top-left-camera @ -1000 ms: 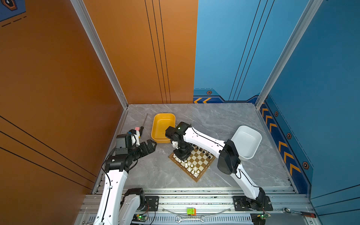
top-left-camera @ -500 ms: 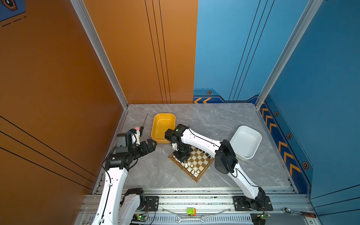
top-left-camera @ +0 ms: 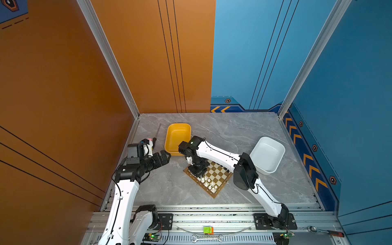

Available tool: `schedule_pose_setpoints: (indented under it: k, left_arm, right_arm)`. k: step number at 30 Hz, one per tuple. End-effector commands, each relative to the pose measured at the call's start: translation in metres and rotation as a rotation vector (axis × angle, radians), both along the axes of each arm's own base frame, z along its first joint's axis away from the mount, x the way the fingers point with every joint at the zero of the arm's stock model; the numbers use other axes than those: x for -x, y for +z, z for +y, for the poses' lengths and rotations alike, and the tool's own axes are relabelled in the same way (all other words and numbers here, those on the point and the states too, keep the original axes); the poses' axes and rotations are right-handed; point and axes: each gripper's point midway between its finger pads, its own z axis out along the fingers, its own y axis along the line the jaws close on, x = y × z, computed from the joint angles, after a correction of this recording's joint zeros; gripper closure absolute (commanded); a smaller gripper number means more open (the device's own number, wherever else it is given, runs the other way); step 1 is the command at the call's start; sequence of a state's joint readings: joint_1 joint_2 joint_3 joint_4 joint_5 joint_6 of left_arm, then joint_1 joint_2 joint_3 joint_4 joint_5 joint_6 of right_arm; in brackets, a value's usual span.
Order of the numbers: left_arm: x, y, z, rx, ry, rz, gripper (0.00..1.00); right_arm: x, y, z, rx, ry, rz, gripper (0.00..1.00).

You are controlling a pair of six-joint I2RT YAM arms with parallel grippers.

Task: Set up the chess pieces on the board
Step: 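Lower the queen into its back-row square and open the right gripper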

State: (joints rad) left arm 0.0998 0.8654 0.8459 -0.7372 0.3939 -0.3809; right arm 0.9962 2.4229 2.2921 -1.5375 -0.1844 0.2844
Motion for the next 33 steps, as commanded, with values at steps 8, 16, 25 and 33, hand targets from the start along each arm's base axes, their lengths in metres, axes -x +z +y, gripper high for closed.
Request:
schedule_pose_setpoints:
  k: [8,16,25,33]
  left_arm:
    - [-0.002,0.012,0.000,-0.012,-0.024,-0.031,0.02]
    - [-0.004,0.012,-0.003,-0.002,-0.035,-0.027,0.02]
    - [-0.006,0.010,-0.003,0.003,-0.038,-0.023,0.02]
    - [-0.008,0.015,-0.001,-0.002,-0.034,-0.034,0.02]
  right_arm:
    - [0.000,-0.012,-0.005,0.058,0.018,0.007,0.87]
    - [-0.003,-0.013,-0.007,0.057,0.014,0.009,0.79]
    - [-0.009,-0.008,-0.002,0.028,0.006,-0.003,0.72]
    - [-0.018,0.007,0.005,-0.030,-0.009,-0.025,0.68]
